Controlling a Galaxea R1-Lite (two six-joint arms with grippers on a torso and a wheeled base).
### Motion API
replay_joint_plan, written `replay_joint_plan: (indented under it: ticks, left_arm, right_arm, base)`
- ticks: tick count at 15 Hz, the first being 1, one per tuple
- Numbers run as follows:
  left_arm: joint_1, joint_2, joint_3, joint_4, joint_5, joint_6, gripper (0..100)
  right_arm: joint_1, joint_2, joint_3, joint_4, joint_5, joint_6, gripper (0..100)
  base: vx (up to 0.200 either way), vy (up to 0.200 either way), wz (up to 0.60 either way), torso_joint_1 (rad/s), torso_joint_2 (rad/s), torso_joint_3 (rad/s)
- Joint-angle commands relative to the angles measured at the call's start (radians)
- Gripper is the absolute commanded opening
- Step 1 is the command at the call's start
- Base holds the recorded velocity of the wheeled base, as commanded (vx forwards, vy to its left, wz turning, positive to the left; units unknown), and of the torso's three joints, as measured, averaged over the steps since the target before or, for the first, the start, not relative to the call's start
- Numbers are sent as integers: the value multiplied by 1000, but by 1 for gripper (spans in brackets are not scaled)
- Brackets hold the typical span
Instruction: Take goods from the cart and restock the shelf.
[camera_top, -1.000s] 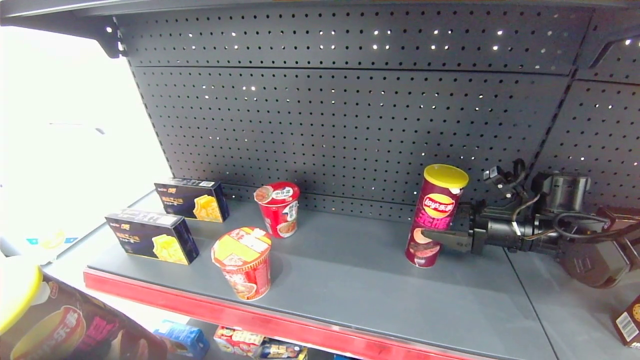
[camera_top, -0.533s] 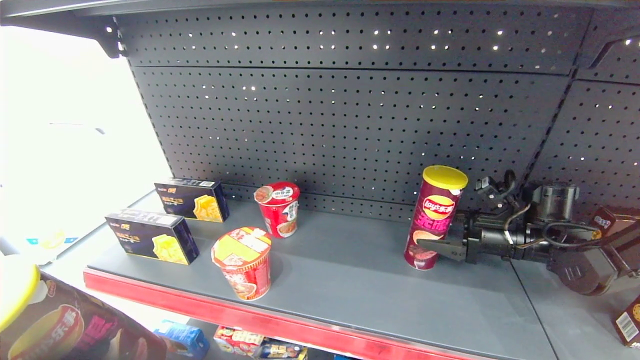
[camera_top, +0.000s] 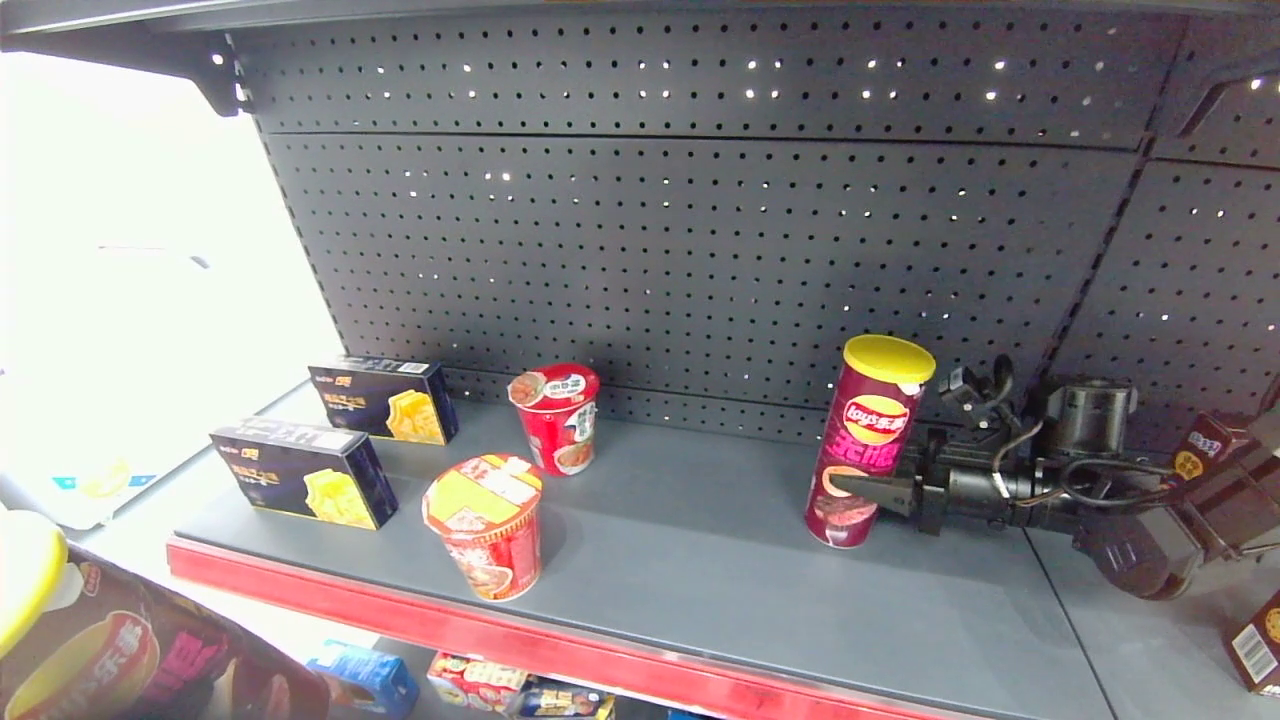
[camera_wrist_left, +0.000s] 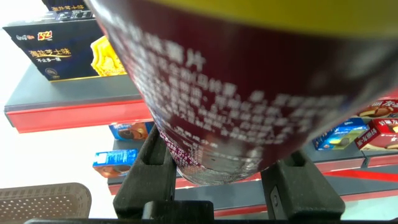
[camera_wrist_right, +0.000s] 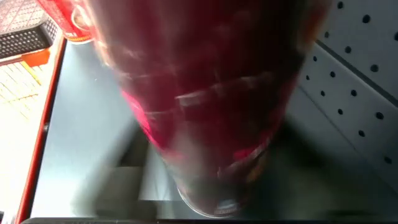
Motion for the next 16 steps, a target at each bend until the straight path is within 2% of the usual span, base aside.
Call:
replay_joint_plan:
  ticks: [1,4,16]
  left_arm:
    - [0,-8,1,-1,1,0,0]
    - [0,-8,1,-1,1,0,0]
    - [0,-30,3,-1,7,-1,0]
  right_arm:
    - [-1,-5,2,1,0,1,0]
    - [-1,-15,3,-1,-2,1,0]
    - [28,-359,327,-8,1,-9,0]
  base:
    - [0,0,0,0,0,0]
    - [0,0,0,0,0,0]
    - [0,0,0,0,0,0]
